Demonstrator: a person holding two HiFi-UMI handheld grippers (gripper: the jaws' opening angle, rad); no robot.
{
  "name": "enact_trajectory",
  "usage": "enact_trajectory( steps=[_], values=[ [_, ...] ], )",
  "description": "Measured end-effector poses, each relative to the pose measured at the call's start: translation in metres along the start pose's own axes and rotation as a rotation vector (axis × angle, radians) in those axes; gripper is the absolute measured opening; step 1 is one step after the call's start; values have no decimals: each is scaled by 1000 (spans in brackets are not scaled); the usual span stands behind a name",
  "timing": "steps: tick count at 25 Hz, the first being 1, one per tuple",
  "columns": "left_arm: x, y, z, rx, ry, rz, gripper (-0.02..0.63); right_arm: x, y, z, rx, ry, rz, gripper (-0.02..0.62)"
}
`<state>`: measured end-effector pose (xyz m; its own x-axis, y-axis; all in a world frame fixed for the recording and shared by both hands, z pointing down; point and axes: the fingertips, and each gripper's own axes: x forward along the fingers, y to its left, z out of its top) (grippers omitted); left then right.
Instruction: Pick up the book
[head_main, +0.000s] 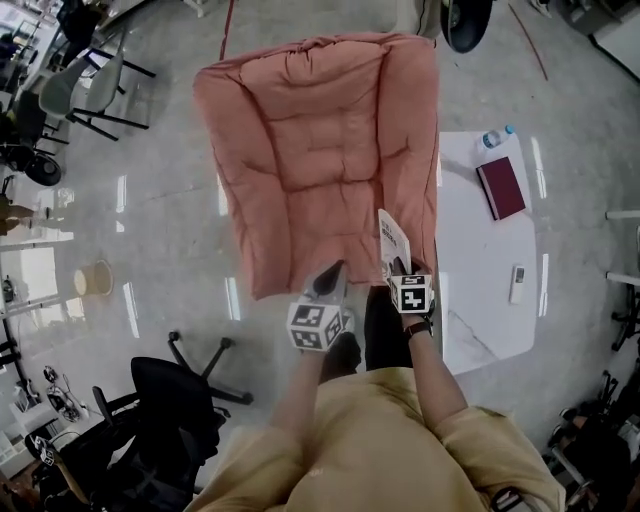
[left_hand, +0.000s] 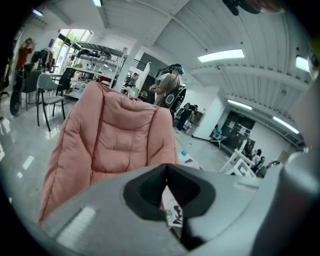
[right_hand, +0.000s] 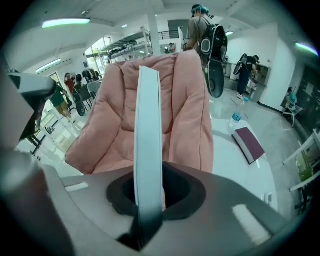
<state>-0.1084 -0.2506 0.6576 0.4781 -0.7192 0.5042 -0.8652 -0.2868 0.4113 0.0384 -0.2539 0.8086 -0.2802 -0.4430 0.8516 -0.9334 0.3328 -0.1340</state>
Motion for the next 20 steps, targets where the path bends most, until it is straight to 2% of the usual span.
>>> enact_trajectory(
  steps=[8, 12, 20],
  values=[
    [-32, -40, 65, 98, -142, -54, 2, -114, 18, 81, -24, -305, -2, 49],
    [-61, -64, 93, 138, -199, -74, 3, -177, 30, 116, 11, -454, -13, 49],
    [-115, -109, 173, 209, -376, -96, 2, -306, 45, 187, 13, -776, -28, 48]
  ],
)
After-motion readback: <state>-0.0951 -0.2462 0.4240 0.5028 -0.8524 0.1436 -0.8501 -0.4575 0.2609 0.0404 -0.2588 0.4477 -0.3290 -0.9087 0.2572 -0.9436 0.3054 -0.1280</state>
